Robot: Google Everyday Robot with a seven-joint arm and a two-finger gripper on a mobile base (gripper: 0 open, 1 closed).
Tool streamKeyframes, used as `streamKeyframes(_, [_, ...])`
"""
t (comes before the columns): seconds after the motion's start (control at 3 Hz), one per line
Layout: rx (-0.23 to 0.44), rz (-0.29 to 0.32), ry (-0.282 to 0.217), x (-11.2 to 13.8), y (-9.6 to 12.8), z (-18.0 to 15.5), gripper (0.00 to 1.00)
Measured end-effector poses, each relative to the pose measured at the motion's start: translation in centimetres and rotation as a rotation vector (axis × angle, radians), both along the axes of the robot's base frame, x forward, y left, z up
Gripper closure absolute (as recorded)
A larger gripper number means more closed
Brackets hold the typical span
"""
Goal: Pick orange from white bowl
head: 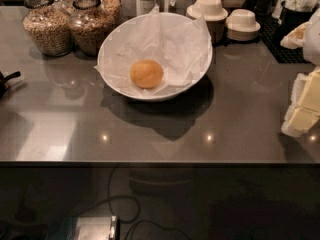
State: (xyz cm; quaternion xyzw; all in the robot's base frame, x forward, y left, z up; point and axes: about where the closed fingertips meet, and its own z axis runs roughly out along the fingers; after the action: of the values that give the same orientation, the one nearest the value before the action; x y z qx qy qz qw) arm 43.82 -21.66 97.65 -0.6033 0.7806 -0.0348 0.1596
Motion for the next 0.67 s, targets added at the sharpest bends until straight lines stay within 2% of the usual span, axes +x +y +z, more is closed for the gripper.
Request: streamKeyframes(0.67, [0.0, 0.022, -0.018, 0.46, 0.81, 0.41, 0.0])
